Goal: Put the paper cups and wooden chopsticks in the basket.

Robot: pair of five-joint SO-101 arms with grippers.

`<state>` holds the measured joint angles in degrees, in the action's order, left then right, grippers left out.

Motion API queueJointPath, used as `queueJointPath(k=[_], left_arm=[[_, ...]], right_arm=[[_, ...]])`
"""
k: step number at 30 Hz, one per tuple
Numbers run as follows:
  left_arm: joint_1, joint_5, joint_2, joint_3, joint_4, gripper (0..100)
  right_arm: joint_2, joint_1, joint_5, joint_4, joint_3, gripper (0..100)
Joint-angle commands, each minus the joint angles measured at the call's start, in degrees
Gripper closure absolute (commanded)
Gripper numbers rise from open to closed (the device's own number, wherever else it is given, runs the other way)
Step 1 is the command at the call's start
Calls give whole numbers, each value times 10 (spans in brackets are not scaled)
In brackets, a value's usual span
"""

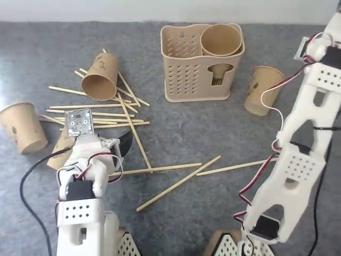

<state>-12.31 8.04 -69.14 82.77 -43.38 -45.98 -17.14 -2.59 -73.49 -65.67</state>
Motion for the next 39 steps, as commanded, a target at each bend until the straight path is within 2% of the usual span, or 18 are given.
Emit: queueJointPath(k=[1,10,14,19,24,29,36,39], left_arm=[[5,3,1,-5,15,688],[21,3,4,4,37,688],[24,3,4,5,38,688],[25,3,4,5,39,688],[25,3,4,5,39,688],[24,2,3,5,40,688],[24,-18,1,5,40,688],[23,-18,1,5,40,688]], right_arm=[[-29,0,-3,83,-4,990],[-135,9,-2,255,-4,990],[-164,18,35,263,-4,990],[-176,44,135,181,-4,990],[-171,62,184,79,-20,990],[-168,82,242,-74,-71,990],[-172,87,252,-280,-218,990],[-169,82,247,-297,-238,990]])
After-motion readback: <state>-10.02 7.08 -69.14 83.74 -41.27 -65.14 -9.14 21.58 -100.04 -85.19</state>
